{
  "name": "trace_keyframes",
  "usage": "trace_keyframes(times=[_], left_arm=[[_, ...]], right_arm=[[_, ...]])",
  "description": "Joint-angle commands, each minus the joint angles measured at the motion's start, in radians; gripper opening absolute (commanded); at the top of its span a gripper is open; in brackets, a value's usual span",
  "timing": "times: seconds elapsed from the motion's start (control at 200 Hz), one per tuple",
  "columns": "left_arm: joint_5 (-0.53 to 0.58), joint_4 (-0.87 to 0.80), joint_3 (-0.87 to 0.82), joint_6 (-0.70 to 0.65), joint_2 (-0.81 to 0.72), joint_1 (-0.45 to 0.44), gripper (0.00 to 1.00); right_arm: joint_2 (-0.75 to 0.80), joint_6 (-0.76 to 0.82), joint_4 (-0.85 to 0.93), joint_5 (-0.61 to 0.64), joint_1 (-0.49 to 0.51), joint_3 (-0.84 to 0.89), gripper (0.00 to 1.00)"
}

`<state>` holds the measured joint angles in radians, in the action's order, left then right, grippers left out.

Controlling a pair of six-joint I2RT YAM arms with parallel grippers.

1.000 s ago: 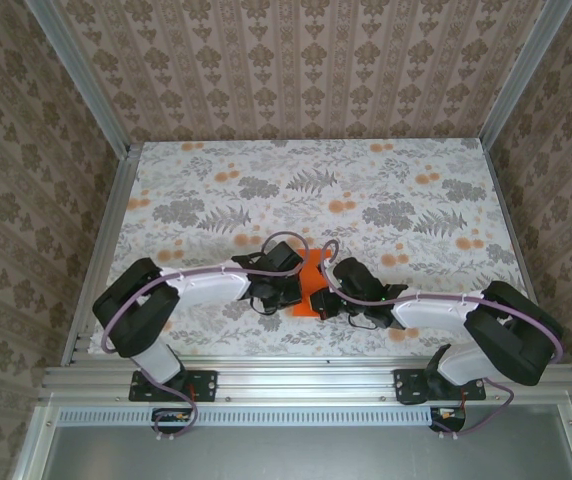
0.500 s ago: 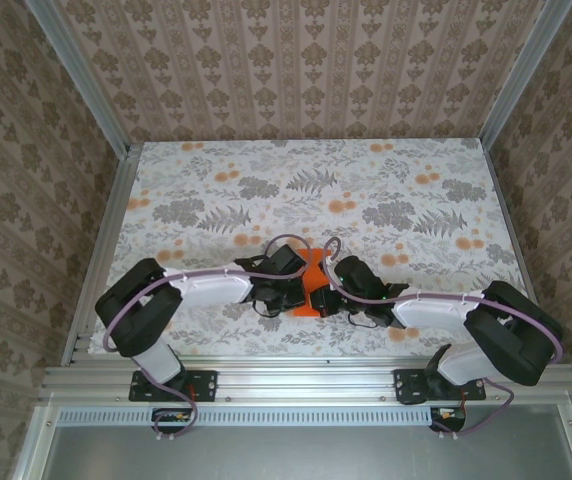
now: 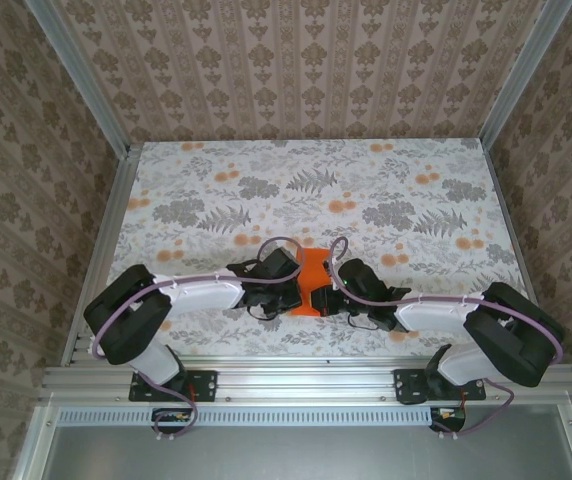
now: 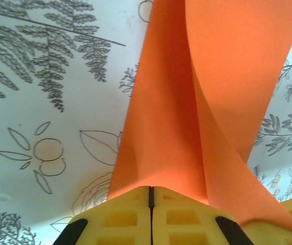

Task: Fold a paper plane with a square sheet of paper (pick it up from the middle)
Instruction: Fold the triangle a second time at the center of the table.

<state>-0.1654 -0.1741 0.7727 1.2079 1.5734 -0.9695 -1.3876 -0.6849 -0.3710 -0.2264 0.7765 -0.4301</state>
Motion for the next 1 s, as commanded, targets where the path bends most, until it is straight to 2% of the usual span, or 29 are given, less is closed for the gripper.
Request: trace_keyframes(times=[0.0, 0.235, 0.545, 0.995], left_arm=[[-0.023, 0.029, 0.002, 0.025, 0.03, -0.015, 0.07], [0.017, -0.052, 0.022, 0.011, 0.076, -0.024, 0.04], [0.054, -0.14, 0.06, -0.024, 0.118, -0.035, 0.02], [0.076, -0.189, 0.089, -0.048, 0.123, -0.041, 0.02]], right_arm=[[0.009, -0.012, -0.028, -0.02, -0.006, 0.013, 0.01], [0.033, 0.062, 0.076, -0.025, -0.013, -0.015, 0.03], [0.045, 0.238, 0.341, -0.039, -0.064, -0.11, 0.06], [-0.024, 0.398, 0.42, -0.083, -0.134, -0.186, 0.07]])
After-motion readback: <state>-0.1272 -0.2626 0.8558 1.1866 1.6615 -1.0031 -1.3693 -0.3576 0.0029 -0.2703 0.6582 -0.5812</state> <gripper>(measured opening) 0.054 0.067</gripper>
